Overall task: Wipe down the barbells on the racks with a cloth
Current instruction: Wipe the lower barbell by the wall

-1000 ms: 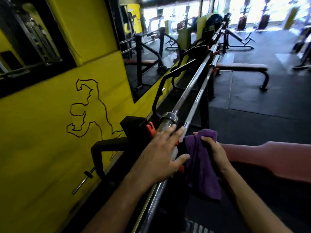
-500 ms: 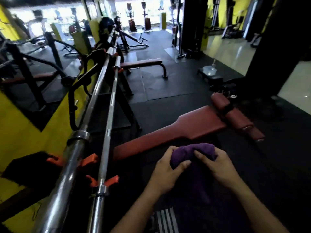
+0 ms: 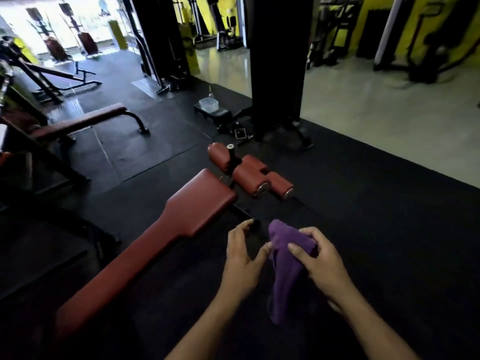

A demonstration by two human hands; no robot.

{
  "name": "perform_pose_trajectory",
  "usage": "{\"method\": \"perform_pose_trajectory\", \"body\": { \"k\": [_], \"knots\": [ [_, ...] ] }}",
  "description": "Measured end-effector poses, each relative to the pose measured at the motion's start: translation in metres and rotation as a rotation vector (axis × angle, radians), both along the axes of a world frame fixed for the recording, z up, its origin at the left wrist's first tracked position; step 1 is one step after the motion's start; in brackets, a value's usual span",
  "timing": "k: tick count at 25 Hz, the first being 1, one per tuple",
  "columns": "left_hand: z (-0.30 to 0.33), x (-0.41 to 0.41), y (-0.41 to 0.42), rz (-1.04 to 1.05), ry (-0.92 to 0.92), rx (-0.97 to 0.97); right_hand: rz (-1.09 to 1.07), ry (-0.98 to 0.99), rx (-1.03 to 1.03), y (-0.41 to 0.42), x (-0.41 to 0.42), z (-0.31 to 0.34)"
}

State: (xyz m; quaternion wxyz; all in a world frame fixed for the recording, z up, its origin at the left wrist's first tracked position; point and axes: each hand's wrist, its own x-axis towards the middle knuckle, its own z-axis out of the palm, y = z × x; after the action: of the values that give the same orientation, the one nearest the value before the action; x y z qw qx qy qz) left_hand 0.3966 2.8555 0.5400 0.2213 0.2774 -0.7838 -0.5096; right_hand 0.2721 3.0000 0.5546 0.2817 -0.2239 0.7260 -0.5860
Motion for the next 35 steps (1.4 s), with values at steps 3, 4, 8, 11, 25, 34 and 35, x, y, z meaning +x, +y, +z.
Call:
{"method": "perform_pose_trajectory", "body": {
  "k": [3, 4, 8, 11, 25, 34, 35],
  "knots": [
    [-0.017, -0.053, 0.025, -0.266, -0.043, -0.007, -0.135, -0.058, -0.019, 0.0, -0.052, -0.001],
    [-0.026, -0.066, 0.027, -0.339, -0.078, -0.035, -0.165, -0.063, -0.031, -0.002, -0.067, -0.002],
    [-0.057, -0.128, -0.005, -0.403, -0.103, -0.141, -0.258, -0.136, -0.006, -0.018, -0.139, -0.017],
    [-0.064, -0.181, -0.049, -0.438, -0.035, -0.053, -0.271, -0.252, -0.004, -0.033, -0.195, -0.023],
    [-0.058, -0.426, -0.207, -0.905, -0.094, -0.334, -0.403, -0.099, 0.234, -0.133, -0.408, -0.016],
    [-0.056, -0.616, -0.265, -0.523, -0.102, 0.183, 0.225, 0.142, 0.637, -0.141, -0.632, -0.042],
    [-0.046, -0.643, -0.264, -0.559, -0.092, 0.197, 0.322, 0.232, 0.64, -0.147, -0.655, -0.043]
  ]
}}
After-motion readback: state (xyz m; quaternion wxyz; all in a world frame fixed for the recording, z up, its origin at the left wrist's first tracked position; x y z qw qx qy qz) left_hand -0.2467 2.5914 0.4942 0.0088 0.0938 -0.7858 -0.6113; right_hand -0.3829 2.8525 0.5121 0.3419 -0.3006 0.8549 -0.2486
